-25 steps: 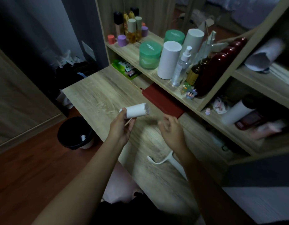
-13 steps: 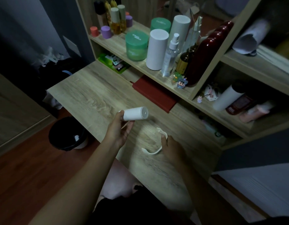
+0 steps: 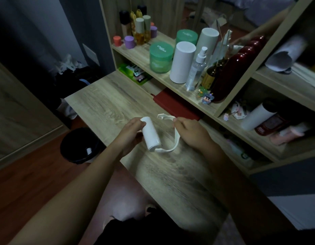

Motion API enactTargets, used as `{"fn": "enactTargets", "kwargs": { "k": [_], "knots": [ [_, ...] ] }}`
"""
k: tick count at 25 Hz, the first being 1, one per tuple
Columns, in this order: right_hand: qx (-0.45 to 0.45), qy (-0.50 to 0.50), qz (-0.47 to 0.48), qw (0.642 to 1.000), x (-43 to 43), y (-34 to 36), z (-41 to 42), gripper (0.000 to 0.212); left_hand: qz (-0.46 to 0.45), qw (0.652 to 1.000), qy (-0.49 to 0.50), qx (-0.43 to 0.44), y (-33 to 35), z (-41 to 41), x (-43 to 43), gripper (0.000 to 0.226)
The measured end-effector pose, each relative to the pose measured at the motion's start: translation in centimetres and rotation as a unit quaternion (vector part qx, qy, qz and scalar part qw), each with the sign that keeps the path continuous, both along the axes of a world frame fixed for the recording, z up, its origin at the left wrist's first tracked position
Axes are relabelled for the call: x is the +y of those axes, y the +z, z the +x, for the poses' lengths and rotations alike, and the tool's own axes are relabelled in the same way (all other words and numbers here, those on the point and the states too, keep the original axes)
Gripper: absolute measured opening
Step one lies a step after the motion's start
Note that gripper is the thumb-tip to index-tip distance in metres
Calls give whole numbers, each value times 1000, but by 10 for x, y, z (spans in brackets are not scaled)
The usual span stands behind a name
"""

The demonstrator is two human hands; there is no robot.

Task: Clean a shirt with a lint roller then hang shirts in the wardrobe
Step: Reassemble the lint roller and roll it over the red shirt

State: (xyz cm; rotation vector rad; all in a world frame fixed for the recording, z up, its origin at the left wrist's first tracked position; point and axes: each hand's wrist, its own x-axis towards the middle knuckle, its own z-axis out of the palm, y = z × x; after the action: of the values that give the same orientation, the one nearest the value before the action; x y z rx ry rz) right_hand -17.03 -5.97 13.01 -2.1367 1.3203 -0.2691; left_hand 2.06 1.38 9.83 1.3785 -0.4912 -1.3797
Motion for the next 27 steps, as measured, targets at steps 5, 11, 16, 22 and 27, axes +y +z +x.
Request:
{"fn": "enactTargets", "kwargs": {
  "k": [5, 11, 16, 22, 27],
  "knots": [
    [17, 20, -9, 1000, 2, -5, 1, 42, -1, 1000, -3, 12, 3, -8, 7, 18],
    [30, 31, -32, 999, 2, -3, 4, 42, -12, 1000, 3, 10, 3, -11, 9, 18],
    [19, 18, -43, 999, 3, -3, 4, 40, -21, 1000, 14, -13, 5, -15, 8, 17],
    [-9, 4, -11, 1000, 3, -4, 0, 39, -30, 999, 6, -18, 6, -23, 8, 26],
    [-10, 4, -12, 1000, 3, -6, 0, 38, -16, 1000, 9, -4, 9, -27, 10, 21]
  ]
}}
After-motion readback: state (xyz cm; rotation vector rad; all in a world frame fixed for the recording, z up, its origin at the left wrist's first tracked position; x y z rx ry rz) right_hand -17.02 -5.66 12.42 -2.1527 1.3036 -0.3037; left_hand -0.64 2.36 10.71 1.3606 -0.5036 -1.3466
